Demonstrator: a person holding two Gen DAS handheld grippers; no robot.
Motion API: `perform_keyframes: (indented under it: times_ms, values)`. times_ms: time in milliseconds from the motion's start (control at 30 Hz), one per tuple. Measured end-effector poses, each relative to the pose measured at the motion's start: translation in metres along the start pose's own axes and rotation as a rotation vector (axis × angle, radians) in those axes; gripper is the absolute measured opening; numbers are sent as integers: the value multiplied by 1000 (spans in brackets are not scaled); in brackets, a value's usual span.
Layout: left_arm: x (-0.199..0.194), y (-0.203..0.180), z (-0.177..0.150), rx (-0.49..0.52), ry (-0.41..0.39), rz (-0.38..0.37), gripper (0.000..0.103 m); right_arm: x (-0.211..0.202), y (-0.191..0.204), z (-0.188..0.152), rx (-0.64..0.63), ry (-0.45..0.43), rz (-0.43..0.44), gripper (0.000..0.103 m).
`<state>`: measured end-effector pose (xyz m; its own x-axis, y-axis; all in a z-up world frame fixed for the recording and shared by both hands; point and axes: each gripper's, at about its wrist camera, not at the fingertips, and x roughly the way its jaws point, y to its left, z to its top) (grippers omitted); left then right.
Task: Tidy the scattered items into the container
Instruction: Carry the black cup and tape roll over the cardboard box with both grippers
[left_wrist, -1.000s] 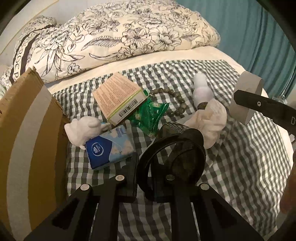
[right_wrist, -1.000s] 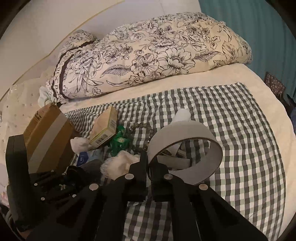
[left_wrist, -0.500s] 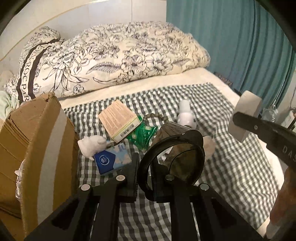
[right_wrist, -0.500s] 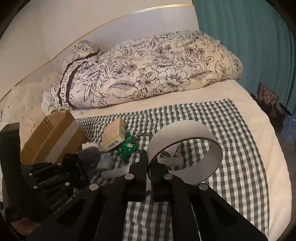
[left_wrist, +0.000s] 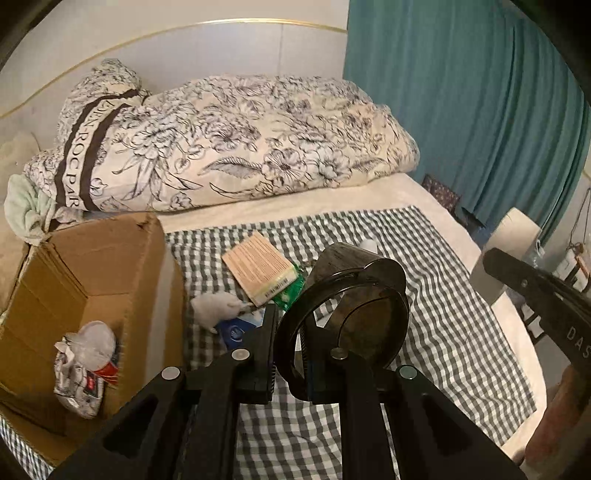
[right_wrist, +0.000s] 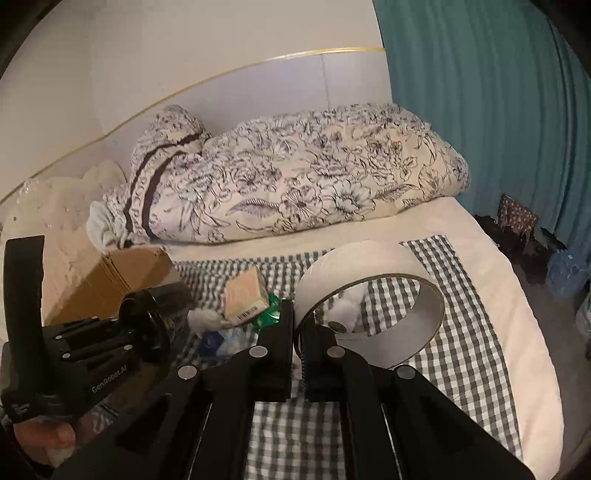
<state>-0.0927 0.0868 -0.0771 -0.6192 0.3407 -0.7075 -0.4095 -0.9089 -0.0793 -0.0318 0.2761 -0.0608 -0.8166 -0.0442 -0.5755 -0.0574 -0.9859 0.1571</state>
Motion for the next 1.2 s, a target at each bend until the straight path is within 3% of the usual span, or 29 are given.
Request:
perform_keyframes:
  times_ms: [433,767,1200]
  values:
    - [-36,33,16,-16,-49,33,12,-23,32,19,-27,-48,-21,3]
    - [-56,65,19,-9,-59,65,12,-23,77,29,-73,-58,32,3]
    - [-76,119,15,-32,-70,182,12,-14,130,31,-136,-45,123,3]
